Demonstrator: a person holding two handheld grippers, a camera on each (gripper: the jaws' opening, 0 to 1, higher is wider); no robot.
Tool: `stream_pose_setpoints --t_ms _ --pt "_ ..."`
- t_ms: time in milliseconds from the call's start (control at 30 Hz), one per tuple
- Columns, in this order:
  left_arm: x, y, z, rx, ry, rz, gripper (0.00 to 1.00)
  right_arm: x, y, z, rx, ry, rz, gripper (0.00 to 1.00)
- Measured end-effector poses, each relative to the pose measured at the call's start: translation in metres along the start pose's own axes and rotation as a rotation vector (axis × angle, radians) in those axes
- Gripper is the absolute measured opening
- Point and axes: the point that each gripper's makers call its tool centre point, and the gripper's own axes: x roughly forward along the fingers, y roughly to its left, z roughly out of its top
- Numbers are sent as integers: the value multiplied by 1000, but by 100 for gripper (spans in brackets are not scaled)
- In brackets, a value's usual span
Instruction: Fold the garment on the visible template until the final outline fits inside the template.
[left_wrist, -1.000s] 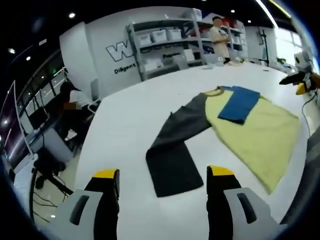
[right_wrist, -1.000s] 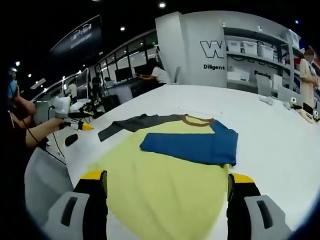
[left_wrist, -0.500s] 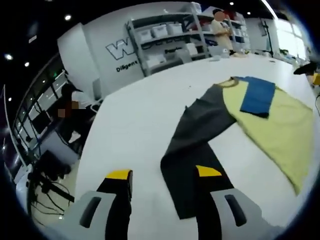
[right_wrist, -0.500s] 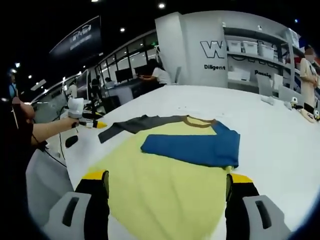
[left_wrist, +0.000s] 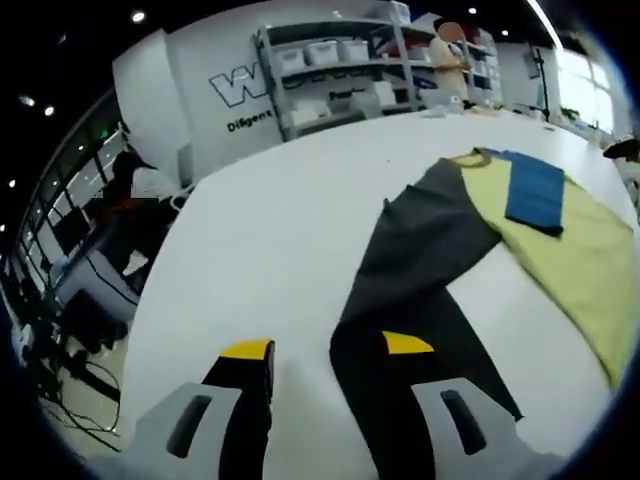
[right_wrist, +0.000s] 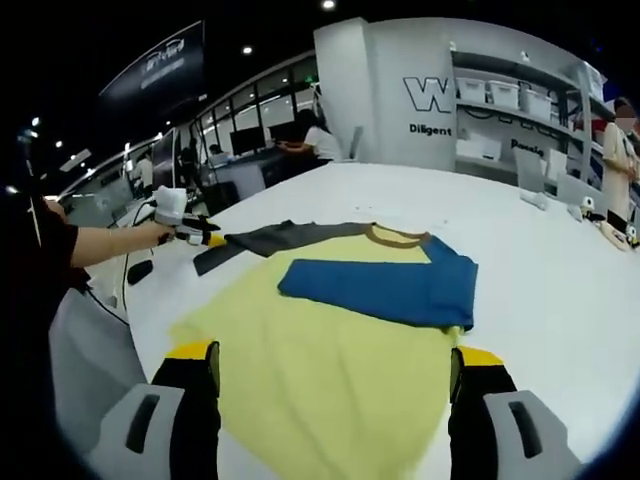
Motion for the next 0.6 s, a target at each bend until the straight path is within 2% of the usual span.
stream_pose_setpoints --t_ms 67,100,233,367,500,600 --pt "4 -1 -2 1 24 -2 36 0 -1 -3 9 3 -5 94" --pt "5 0 4 -14 -2 4 35 1 -1 -5 14 8 -7 93" --pt "10 -3 6 -14 1 0 32 1 2 -4 33 0 -3 93" --pt "11 -9 7 -15 5 -15 21 2 -1 -4 36 -5 -13 92" --pt "13 -18 6 24 15 -50 0 2 -1 -4 54 -9 -14 90" --pt "13 -15 7 25 17 -30 0 3 2 -3 67 -15 -10 90"
